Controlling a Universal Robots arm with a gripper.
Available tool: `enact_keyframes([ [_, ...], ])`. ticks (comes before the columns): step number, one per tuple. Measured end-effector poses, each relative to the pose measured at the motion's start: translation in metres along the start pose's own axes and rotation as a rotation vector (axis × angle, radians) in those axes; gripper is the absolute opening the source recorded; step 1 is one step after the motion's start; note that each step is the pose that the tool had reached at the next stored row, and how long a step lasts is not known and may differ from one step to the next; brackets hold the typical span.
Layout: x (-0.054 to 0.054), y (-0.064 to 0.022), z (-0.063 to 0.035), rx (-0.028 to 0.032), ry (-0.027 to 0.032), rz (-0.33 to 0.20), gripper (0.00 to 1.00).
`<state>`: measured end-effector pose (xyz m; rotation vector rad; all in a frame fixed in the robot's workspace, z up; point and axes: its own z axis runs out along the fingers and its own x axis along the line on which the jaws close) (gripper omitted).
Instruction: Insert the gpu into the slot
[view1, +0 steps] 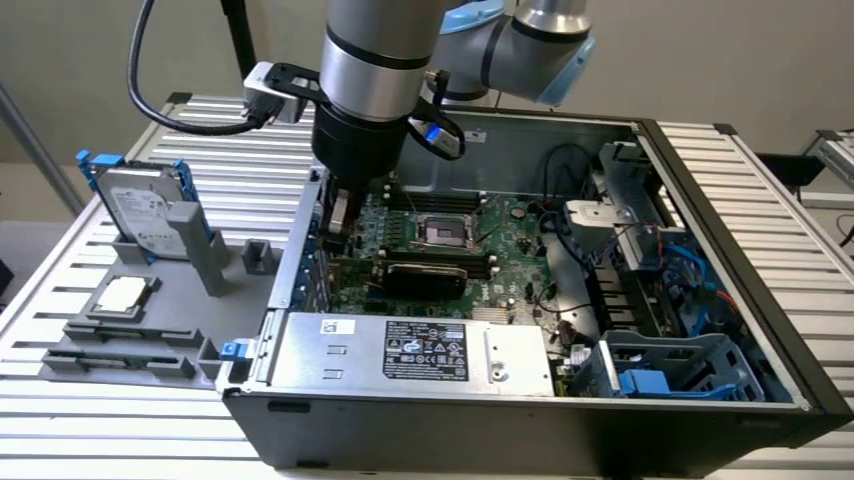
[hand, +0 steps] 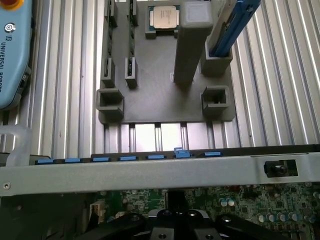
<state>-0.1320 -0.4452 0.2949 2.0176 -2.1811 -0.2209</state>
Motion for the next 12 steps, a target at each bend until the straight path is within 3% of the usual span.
enact_keyframes([
  [12, -0.0017, -0.0006, -0.0002, 0.0001, 0.0008, 0.003, 0.11],
])
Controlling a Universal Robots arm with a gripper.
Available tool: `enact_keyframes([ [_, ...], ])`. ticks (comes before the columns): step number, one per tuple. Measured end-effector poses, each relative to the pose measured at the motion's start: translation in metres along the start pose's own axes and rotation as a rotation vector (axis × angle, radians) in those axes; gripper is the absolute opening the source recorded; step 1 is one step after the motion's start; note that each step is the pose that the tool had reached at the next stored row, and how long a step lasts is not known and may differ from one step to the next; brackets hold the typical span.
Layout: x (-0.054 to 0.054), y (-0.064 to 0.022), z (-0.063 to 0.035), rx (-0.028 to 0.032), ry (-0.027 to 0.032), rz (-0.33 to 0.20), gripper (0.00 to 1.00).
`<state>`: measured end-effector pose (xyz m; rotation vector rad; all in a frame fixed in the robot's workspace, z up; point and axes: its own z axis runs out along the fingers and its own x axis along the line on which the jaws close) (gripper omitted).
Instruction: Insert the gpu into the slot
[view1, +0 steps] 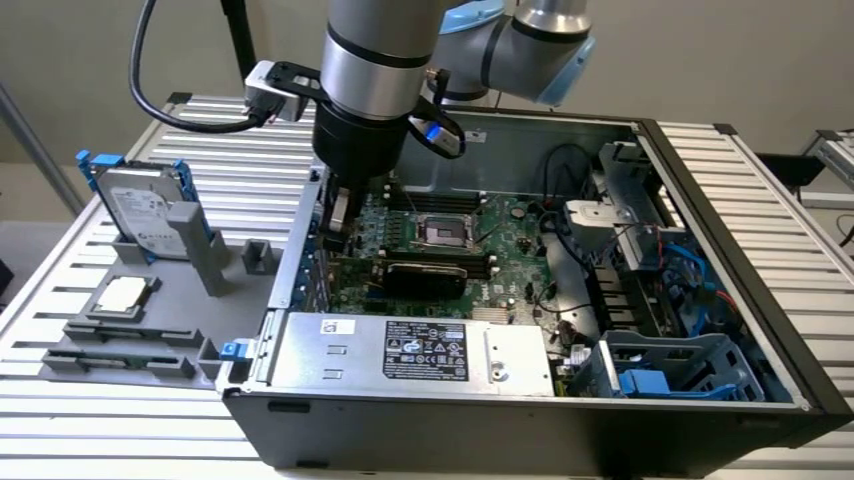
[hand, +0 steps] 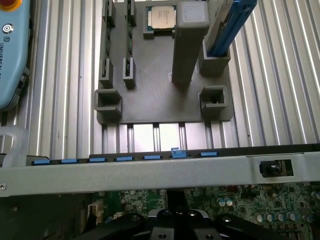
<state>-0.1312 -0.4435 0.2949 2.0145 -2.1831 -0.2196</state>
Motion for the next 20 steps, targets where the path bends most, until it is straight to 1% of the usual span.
enact_keyframes([
  [8, -0.0002, -0.0014, -0.0003, 0.0001, -0.0001, 0.0, 0.11],
  [17, -0.0025, 0.0005, 0.0007, 0.0001, -0.0001, 0.0, 0.11],
  [20, -0.0026, 0.0006, 0.0007, -0.0009, 0.0001, 0.0, 0.11],
])
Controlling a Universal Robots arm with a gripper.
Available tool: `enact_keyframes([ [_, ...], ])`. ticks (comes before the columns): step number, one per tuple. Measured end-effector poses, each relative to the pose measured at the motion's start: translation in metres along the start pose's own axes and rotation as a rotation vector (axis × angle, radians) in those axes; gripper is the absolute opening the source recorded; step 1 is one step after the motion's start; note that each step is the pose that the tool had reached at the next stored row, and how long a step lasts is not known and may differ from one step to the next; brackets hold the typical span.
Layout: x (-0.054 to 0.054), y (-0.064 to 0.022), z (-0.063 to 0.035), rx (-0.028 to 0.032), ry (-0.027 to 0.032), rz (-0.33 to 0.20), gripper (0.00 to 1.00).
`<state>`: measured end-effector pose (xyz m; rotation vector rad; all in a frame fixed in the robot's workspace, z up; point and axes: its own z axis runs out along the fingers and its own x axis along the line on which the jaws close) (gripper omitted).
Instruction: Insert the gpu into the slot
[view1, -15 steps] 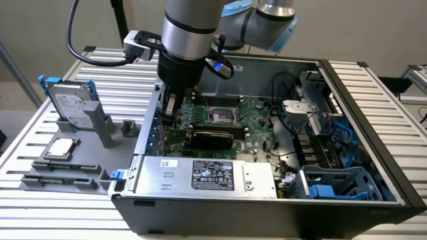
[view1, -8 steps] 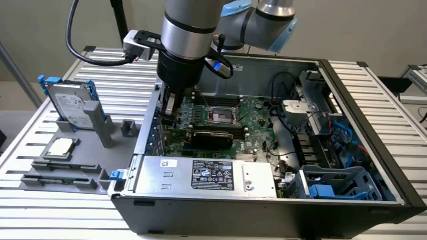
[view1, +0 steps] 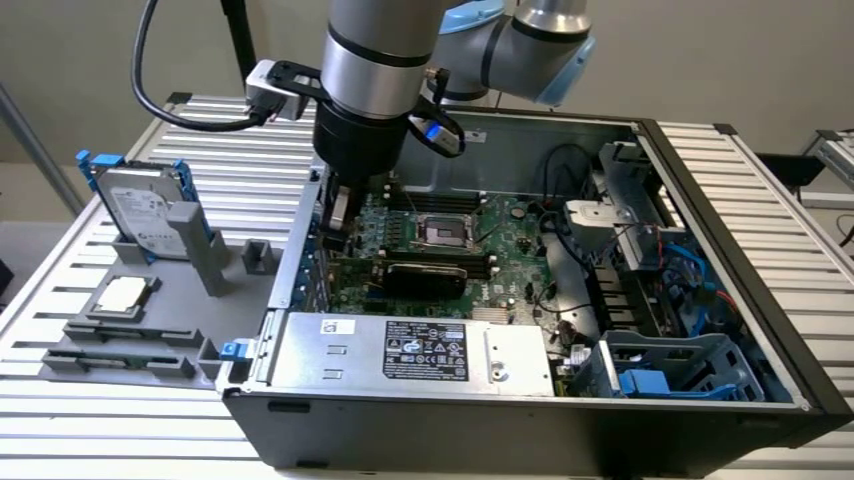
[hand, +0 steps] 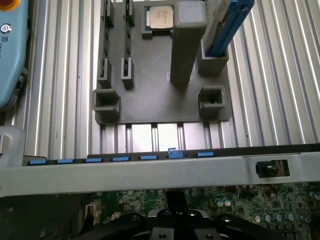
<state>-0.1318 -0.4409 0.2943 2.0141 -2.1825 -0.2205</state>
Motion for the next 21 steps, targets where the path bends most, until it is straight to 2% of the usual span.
enact_keyframes([
  [21, -0.0004, 0.0023, -0.0043, -0.0009, 0.0, 0.0, 0.11],
])
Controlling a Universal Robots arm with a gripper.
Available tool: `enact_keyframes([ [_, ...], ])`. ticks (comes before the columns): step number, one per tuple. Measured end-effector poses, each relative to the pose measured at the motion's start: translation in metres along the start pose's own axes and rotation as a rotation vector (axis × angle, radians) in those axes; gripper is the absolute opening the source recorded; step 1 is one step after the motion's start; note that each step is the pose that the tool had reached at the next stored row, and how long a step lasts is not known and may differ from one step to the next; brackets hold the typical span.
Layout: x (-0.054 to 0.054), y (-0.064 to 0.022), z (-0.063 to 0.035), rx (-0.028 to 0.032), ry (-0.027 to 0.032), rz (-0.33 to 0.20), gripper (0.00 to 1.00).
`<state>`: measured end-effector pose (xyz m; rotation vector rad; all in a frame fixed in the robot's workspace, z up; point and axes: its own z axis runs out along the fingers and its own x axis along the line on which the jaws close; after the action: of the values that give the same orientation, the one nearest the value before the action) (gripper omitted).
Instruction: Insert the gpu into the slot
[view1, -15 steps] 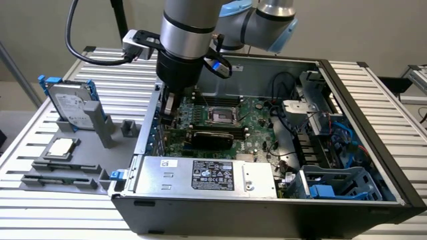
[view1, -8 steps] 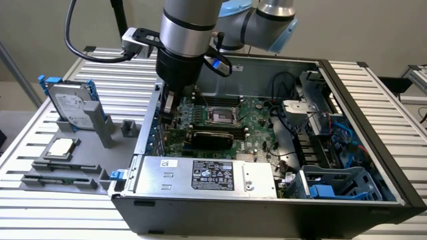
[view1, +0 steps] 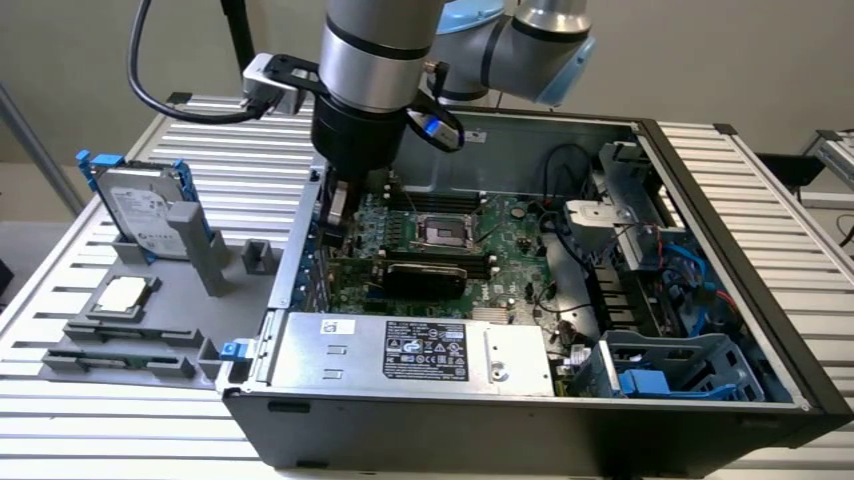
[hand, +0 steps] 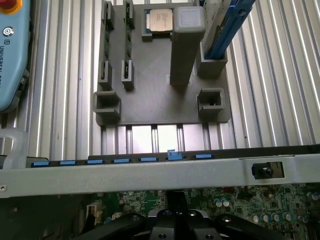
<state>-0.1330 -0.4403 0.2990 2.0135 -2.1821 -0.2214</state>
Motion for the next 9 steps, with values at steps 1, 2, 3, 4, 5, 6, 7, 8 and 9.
enact_keyframes([
  [1, 0.0, 0.0002, 0.0, -0.0001, 0.0, 0.0, 0.11],
  [2, -0.0001, 0.0004, 0.0001, -0.0001, 0.0001, 0.0, 0.11],
  [3, -0.0001, 0.0006, 0.0001, 0.0, 0.0001, 0.0, 0.11],
  [4, -0.0002, 0.0007, 0.0001, 0.0, 0.0001, 0.0, 0.11],
  [5, -0.0003, 0.0009, 0.0002, 0.0, 0.0001, 0.0, 0.11],
  [6, -0.0003, 0.001, 0.0002, 0.0, 0.0001, 0.0, 0.11],
  [7, -0.0003, 0.0011, 0.0002, -0.0001, 0.0002, 0.0, 0.11],
  [8, -0.0003, 0.0012, 0.0003, -0.0001, 0.0004, 0.0, 0.11],
  [9, -0.0003, 0.0013, 0.0006, -0.0001, 0.0003, 0.0, 0.11],
])
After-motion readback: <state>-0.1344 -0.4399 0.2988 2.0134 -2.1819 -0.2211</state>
